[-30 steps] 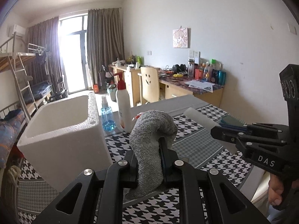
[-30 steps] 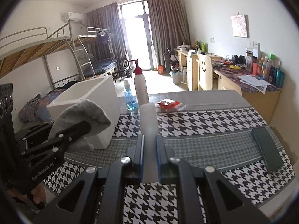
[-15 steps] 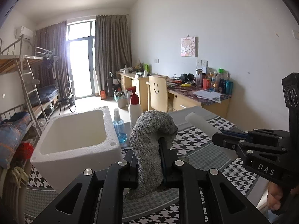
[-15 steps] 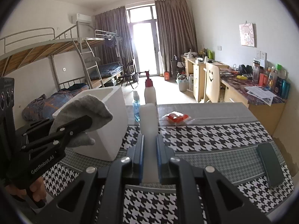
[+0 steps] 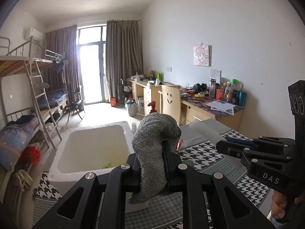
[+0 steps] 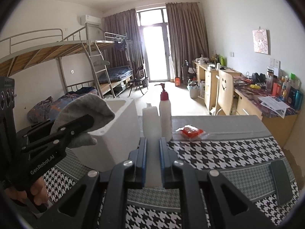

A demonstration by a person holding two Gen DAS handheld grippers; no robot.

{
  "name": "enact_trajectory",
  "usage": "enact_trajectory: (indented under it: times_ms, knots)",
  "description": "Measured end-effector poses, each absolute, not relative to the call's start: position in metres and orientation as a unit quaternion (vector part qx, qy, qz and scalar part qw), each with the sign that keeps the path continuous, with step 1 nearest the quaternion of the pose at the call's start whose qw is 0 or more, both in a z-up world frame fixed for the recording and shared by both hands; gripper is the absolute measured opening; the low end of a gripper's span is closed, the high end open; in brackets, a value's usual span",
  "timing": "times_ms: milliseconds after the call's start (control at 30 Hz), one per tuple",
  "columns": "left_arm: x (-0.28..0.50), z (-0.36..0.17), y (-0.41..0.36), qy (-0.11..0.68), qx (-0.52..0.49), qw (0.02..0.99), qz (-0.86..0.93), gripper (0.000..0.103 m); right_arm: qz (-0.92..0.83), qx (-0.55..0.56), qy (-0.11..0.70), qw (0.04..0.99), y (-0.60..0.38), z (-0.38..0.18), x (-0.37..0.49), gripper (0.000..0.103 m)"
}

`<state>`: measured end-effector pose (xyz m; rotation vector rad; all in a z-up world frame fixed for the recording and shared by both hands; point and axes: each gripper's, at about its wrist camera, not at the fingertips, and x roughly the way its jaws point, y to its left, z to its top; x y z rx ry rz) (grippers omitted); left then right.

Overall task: Organize soft objects
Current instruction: 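Carry the grey cloth and tissue over the foam box with both grippers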

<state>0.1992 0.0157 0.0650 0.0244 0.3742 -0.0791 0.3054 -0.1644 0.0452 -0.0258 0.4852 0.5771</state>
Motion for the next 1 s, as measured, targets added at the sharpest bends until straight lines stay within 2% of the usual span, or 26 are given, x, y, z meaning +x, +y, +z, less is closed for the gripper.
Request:
enact_trajectory:
  times_ms: [1000]
  knots:
    - [0.232,0.071,0.074,0.191,-0.019,0.979,0.067,0.018,0.337,-0.036,0.233,0.912,-0.098,0.062,0.334,0.015]
